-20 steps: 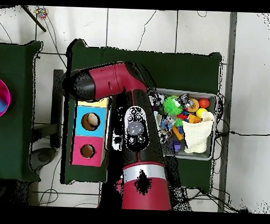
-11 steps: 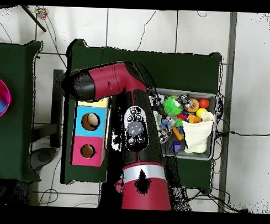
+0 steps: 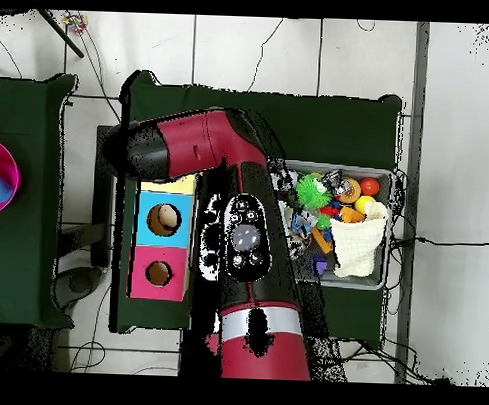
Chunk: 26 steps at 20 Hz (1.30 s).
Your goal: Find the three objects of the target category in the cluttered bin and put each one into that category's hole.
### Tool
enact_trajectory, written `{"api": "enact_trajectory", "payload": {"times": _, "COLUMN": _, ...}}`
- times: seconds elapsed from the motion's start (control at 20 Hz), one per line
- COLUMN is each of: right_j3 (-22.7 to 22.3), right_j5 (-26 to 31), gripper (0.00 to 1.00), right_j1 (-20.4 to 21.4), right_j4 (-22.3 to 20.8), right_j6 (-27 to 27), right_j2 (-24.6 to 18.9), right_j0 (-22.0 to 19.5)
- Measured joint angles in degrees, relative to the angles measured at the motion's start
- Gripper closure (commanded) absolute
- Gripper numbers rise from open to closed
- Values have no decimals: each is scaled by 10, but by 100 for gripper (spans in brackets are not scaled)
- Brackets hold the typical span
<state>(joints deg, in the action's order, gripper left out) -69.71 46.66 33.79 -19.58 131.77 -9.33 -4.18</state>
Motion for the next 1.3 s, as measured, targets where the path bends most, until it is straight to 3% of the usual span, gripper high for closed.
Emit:
{"api": "enact_trajectory", "payload": {"times": 0.5, "right_j3": 0, "right_j5": 1, "gripper": 100, "right_j1": 15, "right_j4": 2, "right_j6": 0, "right_j2": 0, "right_j0": 0}}
{"api": "enact_trajectory", "payload": {"times": 1.3, "right_j3": 0, "right_j5": 1, "gripper": 100, "right_j1": 2, "right_j4": 2, "right_j6": 0, "right_j2": 0, "right_j0": 2}}
